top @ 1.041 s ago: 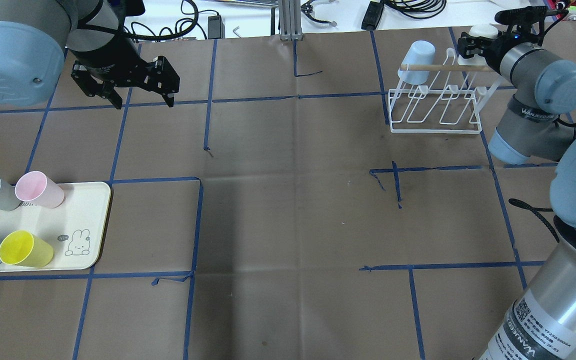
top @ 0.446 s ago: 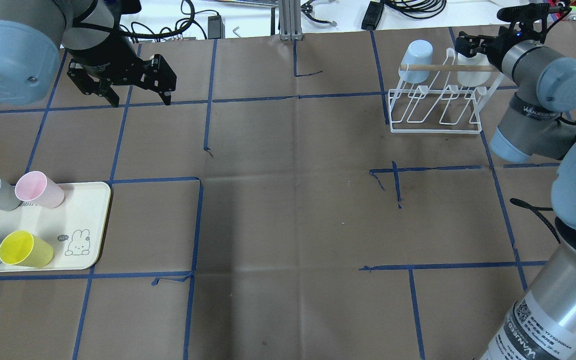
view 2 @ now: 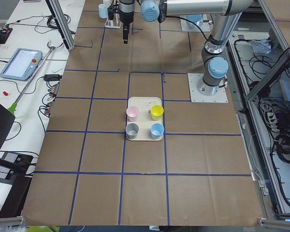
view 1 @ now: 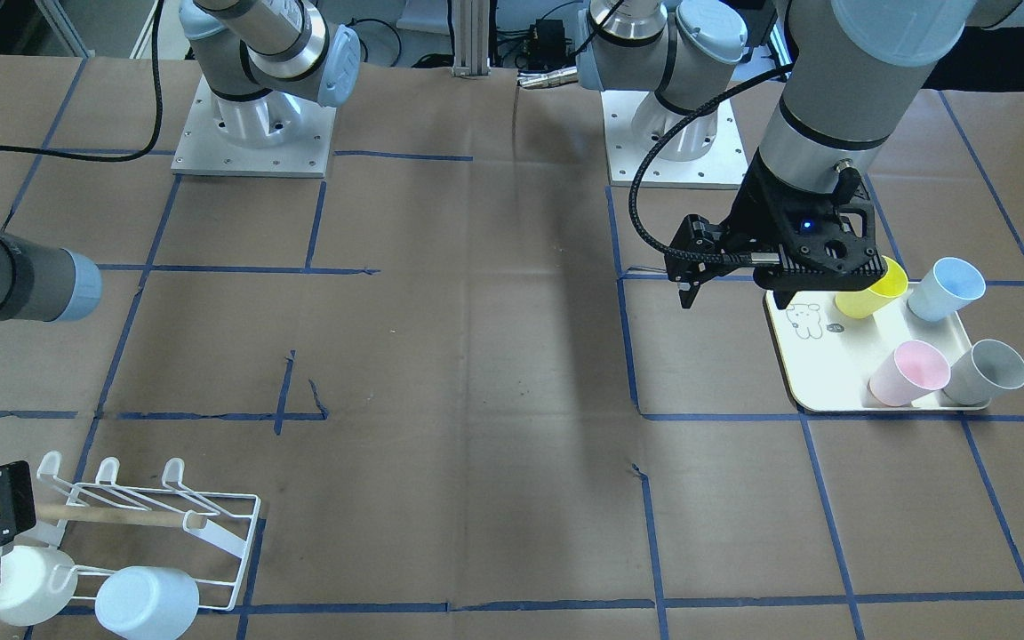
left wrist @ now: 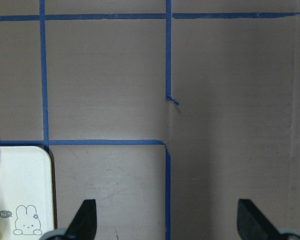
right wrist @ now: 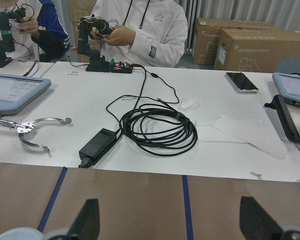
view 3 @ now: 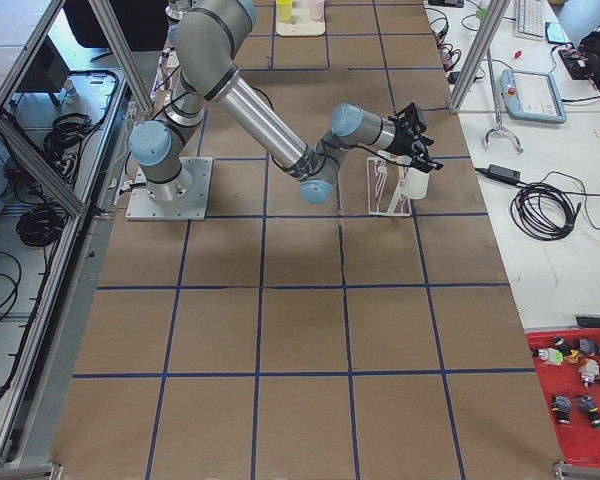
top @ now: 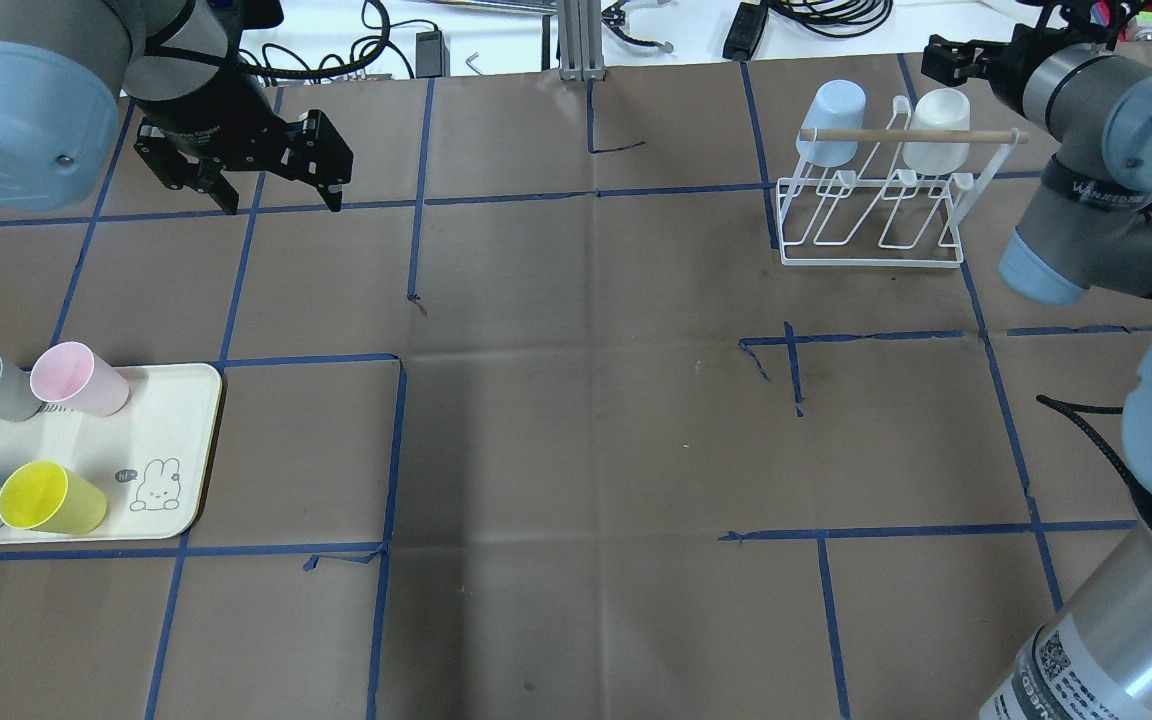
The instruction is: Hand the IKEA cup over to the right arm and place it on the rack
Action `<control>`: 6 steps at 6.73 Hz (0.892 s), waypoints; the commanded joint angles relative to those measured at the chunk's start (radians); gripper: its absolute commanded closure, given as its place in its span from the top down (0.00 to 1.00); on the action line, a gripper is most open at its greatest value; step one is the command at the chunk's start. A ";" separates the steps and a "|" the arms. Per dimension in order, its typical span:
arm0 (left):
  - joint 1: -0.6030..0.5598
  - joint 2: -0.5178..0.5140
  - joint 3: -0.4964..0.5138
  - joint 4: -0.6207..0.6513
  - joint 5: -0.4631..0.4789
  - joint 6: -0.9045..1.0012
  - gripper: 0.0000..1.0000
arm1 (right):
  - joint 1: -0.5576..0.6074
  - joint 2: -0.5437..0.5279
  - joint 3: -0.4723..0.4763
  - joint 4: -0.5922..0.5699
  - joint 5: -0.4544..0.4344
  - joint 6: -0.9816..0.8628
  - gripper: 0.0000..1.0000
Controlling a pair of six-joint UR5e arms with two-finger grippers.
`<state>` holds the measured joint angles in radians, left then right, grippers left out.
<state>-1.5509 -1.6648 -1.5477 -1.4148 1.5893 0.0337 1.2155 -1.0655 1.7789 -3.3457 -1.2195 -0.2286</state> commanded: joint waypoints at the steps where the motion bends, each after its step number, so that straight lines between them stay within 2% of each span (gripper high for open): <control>1: 0.000 0.000 0.000 0.000 0.000 0.005 1.00 | 0.006 -0.115 -0.010 0.197 -0.002 0.000 1.00; 2: 0.000 0.000 -0.002 0.000 -0.002 0.005 1.00 | 0.013 -0.166 -0.012 0.300 -0.002 -0.002 1.00; 4: 0.000 0.000 -0.005 0.000 -0.002 0.005 1.00 | 0.053 -0.215 -0.030 0.646 -0.006 -0.005 1.00; 6: 0.000 0.000 -0.008 0.002 -0.002 0.005 1.00 | 0.105 -0.254 -0.126 0.956 -0.058 -0.006 1.00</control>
<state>-1.5508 -1.6644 -1.5535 -1.4133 1.5877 0.0383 1.2864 -1.2967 1.7061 -2.5818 -1.2429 -0.2326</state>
